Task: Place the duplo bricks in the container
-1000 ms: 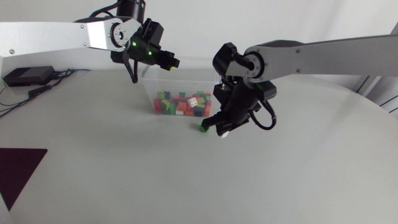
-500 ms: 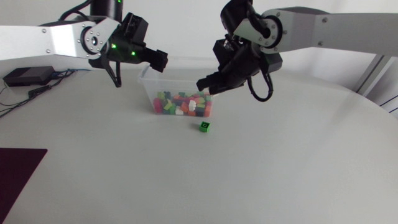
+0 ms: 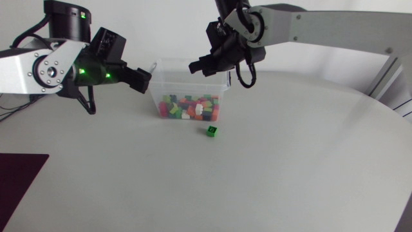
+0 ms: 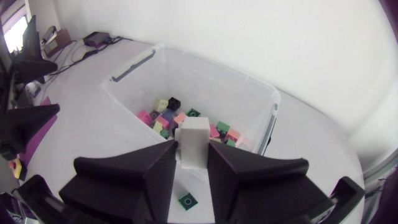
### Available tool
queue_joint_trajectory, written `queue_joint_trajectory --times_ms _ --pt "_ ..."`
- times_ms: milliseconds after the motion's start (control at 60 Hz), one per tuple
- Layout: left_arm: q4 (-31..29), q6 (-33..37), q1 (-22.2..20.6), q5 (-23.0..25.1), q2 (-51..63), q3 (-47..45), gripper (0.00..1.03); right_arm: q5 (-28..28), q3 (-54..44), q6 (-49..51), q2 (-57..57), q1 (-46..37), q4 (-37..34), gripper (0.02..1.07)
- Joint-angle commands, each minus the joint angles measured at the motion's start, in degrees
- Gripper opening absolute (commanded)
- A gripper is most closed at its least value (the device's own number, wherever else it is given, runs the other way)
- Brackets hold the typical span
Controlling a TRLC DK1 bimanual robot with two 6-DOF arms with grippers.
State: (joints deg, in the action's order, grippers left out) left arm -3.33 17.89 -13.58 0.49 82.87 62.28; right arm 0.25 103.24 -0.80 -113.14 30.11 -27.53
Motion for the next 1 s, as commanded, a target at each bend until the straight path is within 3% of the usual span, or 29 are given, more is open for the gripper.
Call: queue_joint_trajectory --times_ms 0,550,800,850,900,933,967,983 --pt "1.3 1.0 0.4 -0.8 -2.6 -3.5 0.99 0.4 2.2 1.1 -3.3 0.7 1.8 0.3" --pt "1.8 2.6 2.1 -0.8 -7.7 -10.3 0.99 2.2 5.4 1.8 -9.3 0.7 11.5 0.31" --pt "1.4 2.6 1.7 -0.7 -10.2 -11.7 0.99 5.0 3.9 2.8 -11.3 2.1 20.5 0.33" --pt "1.3 2.6 1.6 -0.7 -10.8 -12.1 0.99 6.1 5.3 2.8 -13.0 2.2 20.5 0.44" --pt "1.2 2.7 1.6 -0.4 -11.3 -12.6 0.99 7.0 6.4 3.0 -14.3 2.3 20.3 0.69" --pt "1.2 2.8 1.6 -0.2 -11.6 -13.0 0.99 7.5 7.3 3.0 -15.0 2.3 19.5 0.91" --pt "1.2 3.1 1.7 -0.1 -12.2 -13.5 0.99 7.9 7.7 3.0 -15.2 2.2 18.8 1.03" --pt "1.2 3.1 1.8 0.0 -12.3 -13.6 0.99 7.9 7.6 3.0 -15.1 2.2 18.8 1.03"
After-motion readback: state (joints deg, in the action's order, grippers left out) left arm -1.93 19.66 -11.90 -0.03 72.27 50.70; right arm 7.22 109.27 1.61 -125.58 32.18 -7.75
